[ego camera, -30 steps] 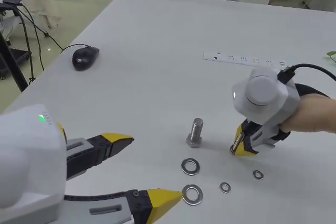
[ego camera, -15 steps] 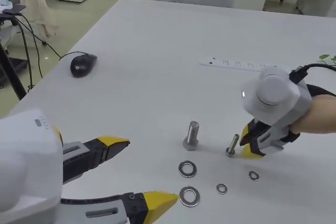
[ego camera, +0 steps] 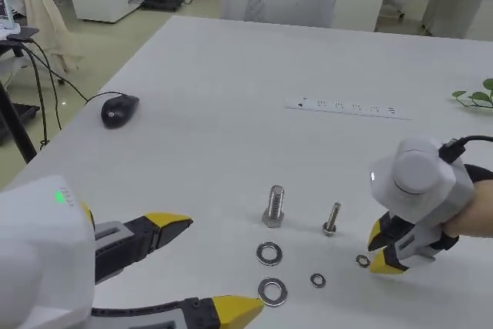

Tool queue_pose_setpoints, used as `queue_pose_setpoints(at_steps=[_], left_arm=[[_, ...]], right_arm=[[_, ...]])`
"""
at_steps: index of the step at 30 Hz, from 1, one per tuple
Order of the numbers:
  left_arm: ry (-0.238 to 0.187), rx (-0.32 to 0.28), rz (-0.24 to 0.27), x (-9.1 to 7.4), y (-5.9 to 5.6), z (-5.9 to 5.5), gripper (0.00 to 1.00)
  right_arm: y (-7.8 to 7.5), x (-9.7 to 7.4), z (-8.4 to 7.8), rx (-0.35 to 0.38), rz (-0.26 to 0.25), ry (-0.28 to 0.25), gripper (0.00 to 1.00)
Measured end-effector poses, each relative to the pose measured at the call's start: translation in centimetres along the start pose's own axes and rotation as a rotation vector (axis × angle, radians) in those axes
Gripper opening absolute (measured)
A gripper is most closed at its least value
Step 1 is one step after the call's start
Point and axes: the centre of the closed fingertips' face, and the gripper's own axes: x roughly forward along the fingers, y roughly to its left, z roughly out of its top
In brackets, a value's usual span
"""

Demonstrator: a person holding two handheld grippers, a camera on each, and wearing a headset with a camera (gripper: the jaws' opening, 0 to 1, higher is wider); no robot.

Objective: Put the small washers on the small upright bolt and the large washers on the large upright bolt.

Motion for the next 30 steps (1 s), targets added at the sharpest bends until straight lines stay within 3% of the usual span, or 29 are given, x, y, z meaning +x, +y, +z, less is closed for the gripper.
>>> queue_pose_setpoints(at_steps=[7, 30], left_arm=[[-0.001, 0.003, 0.011, -0.25, 0.02, 0.36, 0.64], [0.002, 0.008, 0.002, 0.15, 0.13, 0.43, 0.63]], right_arm=[[-0.14, 0.83, -0.21, 0.030, 0.007, 0.002, 0.23], [-0.18, 0.92, 0.48, 0.074, 0.006, 0.006, 0.20]])
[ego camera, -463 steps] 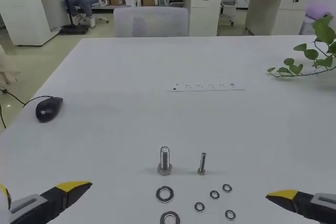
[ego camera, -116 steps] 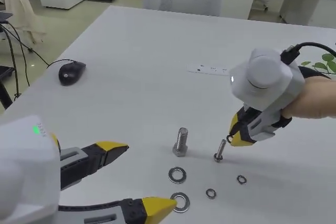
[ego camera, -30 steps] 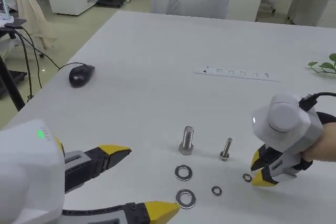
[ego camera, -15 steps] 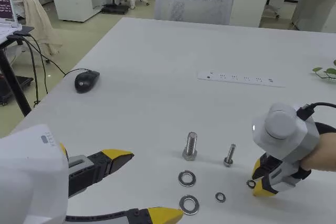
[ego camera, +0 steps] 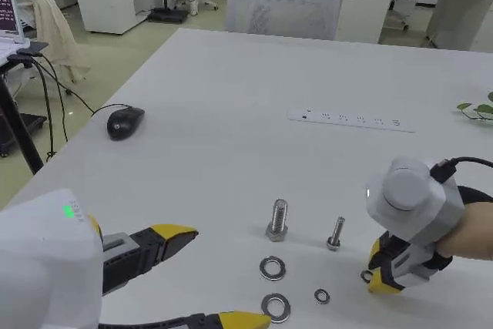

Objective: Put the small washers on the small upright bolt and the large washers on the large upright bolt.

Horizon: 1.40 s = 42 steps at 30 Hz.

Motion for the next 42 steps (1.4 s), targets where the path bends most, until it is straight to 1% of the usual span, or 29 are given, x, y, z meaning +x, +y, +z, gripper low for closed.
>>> queue_pose_setpoints(at_steps=[4, 8, 13, 16, 19, 20, 23, 24, 31, 36, 39, 42], left_arm=[[0.001, 0.000, 0.000, 0.0, 0.1, 0.0, 0.63], [0.000, 0.001, -0.001, 0.0, 0.1, 0.0, 0.63], [0.001, 0.000, 0.001, -0.1, 0.2, -0.1, 0.63], [0.001, 0.001, 0.002, -0.1, 0.1, -0.2, 0.63], [0.005, 0.002, 0.001, -0.1, 0.1, -0.2, 0.63], [0.006, 0.003, 0.001, -0.1, 0.1, -0.2, 0.63], [0.001, 0.001, 0.002, -0.1, 0.1, -0.1, 0.63], [0.003, 0.003, 0.001, -0.1, 0.0, -0.1, 0.63], [-0.003, 0.003, -0.005, 0.0, -0.2, 0.0, 0.63], [-0.002, 0.003, -0.010, 0.1, -0.3, -0.1, 0.63], [-0.005, 0.002, -0.013, 0.2, -0.4, -0.1, 0.63], [-0.002, 0.002, -0.017, 0.2, -0.5, -0.2, 0.63]], right_arm=[[0.0, 0.0, 0.1, 0.003, -0.009, 0.002, 0.18], [0.0, 0.0, 0.2, -0.012, -0.012, 0.005, 0.15], [0.0, 0.1, 0.3, -0.039, -0.016, 0.019, 0.14], [0.0, 0.0, 0.3, -0.038, -0.021, 0.025, 0.13], [0.0, 0.0, 0.3, -0.069, -0.029, 0.049, 0.13], [0.1, -0.1, 0.3, -0.071, -0.028, 0.047, 0.13], [0.2, -0.5, 0.6, -0.068, -0.018, 0.043, 0.13], [0.1, -0.7, 0.6, -0.083, -0.025, 0.047, 0.13], [0.0, -2.2, 1.0, -0.083, -0.030, 0.043, 0.13], [-0.4, -3.5, 1.4, -0.094, -0.044, 0.040, 0.13], [-1.0, -4.3, 2.0, -0.103, -0.061, 0.035, 0.13], [-1.3, -5.0, 2.7, -0.107, -0.070, 0.018, 0.13]])
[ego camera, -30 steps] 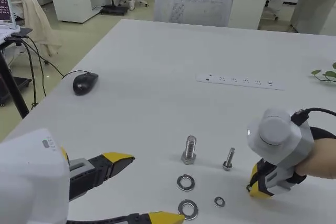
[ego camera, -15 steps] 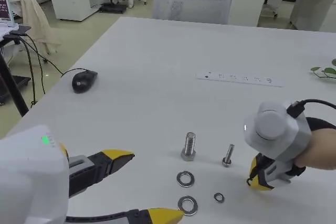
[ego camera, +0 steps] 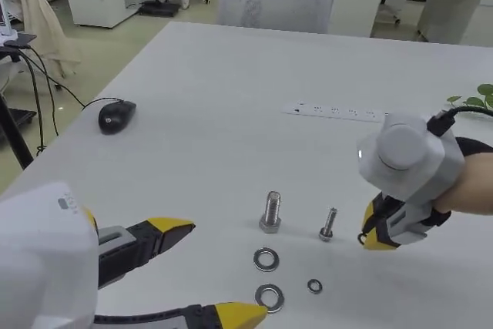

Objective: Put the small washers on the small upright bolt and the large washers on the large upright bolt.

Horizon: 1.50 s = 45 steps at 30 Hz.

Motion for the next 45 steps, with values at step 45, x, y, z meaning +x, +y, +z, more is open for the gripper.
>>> queue_pose_setpoints(at_steps=[45], left_arm=[[-0.001, -0.034, 0.016, 0.5, 1.1, -0.3, 0.64]], right_arm=[[-2.9, 0.9, 3.4, -0.079, 0.002, -0.001, 0.13]])
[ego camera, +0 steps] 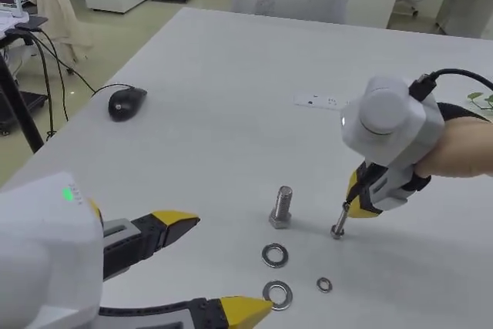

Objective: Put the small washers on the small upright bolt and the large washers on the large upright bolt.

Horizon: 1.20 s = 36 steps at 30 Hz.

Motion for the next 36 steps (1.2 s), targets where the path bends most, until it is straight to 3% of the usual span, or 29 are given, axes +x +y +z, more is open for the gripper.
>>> queue_pose_setpoints(at_steps=[12, 27, 36], left_arm=[[0.001, -0.006, -0.001, 0.0, 0.2, -0.1, 0.63], [0.012, -0.012, -0.011, 0.3, 0.1, -0.5, 0.63], [0.014, -0.018, -0.008, 0.1, 0.1, -0.7, 0.63]], right_arm=[[0.5, 1.2, 0.0, -0.012, 0.022, 0.013, 0.13], [0.5, 4.1, -1.2, 0.002, 0.039, -0.003, 0.13], [0.6, 4.4, -1.2, 0.007, 0.044, -0.016, 0.13]])
